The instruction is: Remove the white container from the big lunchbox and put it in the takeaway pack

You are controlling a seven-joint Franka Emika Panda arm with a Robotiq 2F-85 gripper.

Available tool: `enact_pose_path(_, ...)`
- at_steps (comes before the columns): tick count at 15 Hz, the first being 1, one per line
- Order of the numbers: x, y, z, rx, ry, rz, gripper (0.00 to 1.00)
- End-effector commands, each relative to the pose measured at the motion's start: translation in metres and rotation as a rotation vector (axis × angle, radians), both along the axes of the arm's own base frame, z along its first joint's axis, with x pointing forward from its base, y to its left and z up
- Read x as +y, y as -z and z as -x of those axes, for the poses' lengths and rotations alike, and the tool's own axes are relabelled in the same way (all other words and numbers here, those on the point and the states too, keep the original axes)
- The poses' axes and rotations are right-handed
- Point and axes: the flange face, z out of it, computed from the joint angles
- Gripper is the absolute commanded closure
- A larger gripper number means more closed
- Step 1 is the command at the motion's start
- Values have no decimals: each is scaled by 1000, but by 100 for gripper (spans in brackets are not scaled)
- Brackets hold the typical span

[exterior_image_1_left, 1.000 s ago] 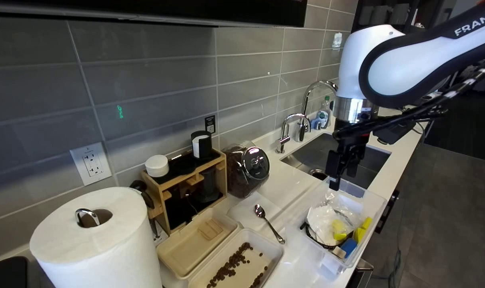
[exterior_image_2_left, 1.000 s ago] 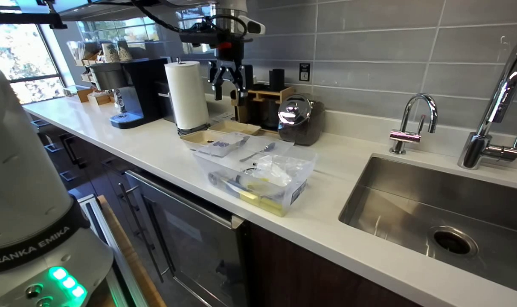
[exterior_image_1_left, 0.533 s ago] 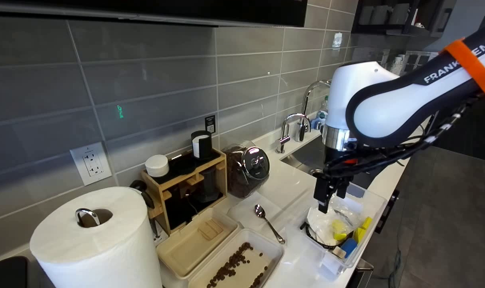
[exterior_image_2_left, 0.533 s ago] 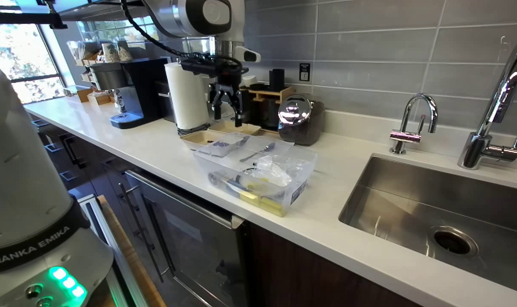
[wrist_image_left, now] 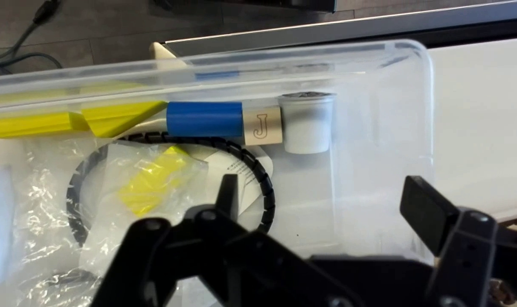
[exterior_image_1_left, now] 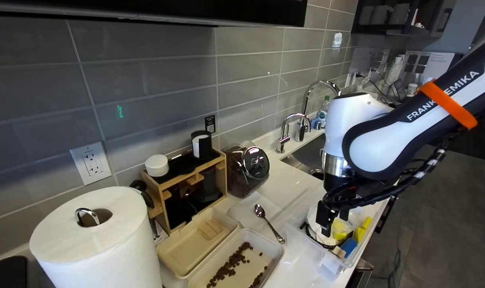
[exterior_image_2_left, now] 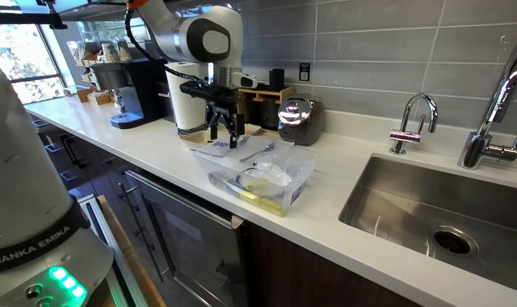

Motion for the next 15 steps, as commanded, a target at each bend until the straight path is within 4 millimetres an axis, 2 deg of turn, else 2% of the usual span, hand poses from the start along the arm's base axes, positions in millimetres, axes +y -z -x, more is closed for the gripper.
enact_pose_path(1,7,23,8,21,29,-18,26)
enact_pose_path(3,11,33,11,42,29,-22,35)
enact_pose_path(4,13,38,12,52,27,-31,43)
enact_pose_path(7,17,49,15,76,34,-40,42)
enact_pose_path(10,19,59,16,83,36,-45,33)
enact_pose_path(15,19,69,12,48,40,-58,35)
